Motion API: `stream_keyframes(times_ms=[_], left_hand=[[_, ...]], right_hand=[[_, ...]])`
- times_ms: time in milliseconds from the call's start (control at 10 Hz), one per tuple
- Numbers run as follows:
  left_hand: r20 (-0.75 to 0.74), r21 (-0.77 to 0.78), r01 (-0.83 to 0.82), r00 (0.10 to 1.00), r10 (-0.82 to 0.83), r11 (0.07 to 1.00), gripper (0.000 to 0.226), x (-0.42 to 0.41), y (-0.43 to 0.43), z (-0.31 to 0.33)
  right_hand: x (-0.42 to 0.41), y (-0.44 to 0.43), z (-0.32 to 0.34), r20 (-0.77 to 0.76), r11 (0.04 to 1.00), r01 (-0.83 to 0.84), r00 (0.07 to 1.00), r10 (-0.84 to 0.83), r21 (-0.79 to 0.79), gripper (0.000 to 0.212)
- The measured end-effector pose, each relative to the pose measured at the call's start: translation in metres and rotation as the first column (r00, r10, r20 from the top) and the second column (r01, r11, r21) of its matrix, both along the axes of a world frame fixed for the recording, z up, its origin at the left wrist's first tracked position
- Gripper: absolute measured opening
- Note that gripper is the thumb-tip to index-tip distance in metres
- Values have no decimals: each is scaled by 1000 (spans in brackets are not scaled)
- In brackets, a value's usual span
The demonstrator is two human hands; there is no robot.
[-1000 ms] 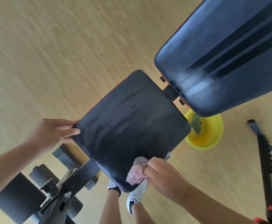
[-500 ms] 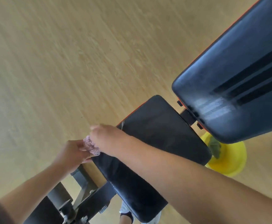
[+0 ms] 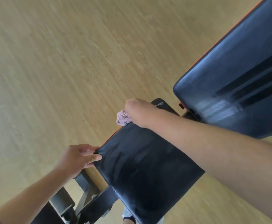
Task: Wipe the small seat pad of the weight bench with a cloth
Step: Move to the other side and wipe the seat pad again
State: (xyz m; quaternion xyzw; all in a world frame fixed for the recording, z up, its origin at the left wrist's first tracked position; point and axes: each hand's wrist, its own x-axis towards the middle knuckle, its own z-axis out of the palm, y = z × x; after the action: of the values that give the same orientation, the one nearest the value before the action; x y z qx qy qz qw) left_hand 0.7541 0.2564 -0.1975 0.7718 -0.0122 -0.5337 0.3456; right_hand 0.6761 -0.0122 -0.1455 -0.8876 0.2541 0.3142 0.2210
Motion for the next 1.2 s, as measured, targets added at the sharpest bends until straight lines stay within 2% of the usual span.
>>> stream_keyframes(times_ms=[100, 200, 300, 400, 500, 600, 700, 800, 900, 1000, 1100, 1200], left_hand=[[-2, -1, 18, 1000, -18, 1000, 24, 1, -2, 0], [5, 5, 11, 1000, -11, 1000, 28, 0, 0, -3], [1, 4, 25, 1000, -25, 1000, 30, 1, -1, -1], [-7, 13, 15, 1000, -15, 1000, 30, -1, -3, 1], [-27, 9, -3, 1000, 3, 1000, 29, -4, -7, 3], [-43, 34, -22, 999, 24, 999, 26, -1, -7, 7], [-41, 37, -35, 998, 37, 999, 27, 0, -7, 8], [-34, 41, -18, 999, 19, 999, 30, 0, -5, 6], [-33, 48, -16, 999, 18, 999, 31, 1, -3, 5], [-32, 33, -14, 999, 15, 999, 30, 1, -2, 3], [-22, 31, -23, 999, 23, 999, 28, 0, 1, 0], [-15, 20, -24, 1000, 25, 1000, 25, -1, 1, -1]], right_hand=[[-18, -40, 0, 121, 966, 235, 967, -222, -105, 26], [-55, -75, -5, 239, 872, 470, 870, -430, -140, 23], [-102, -70, -16, 263, 812, 578, 799, -541, -88, 30], [-170, -49, -18, 232, 734, 666, 741, -630, -134, 32], [-243, -32, -14, 174, 623, 753, 656, -734, -213, 38], [-292, -13, -25, 92, 434, 879, 457, -884, -196, 40], [-308, 34, -30, -19, 98, 995, 98, -995, -18, 32], [-320, 102, -37, -278, -46, 997, -28, -960, 58, 37], [-431, 185, -183, -418, 65, 997, 79, -905, 49, 85], [-453, 193, -179, -252, 57, 971, 118, -960, 234, 73], [-269, 93, -16, 37, -79, 942, -96, -995, 326, 43], [-262, 88, -7, 161, -70, 979, -102, -982, 192, 46]])
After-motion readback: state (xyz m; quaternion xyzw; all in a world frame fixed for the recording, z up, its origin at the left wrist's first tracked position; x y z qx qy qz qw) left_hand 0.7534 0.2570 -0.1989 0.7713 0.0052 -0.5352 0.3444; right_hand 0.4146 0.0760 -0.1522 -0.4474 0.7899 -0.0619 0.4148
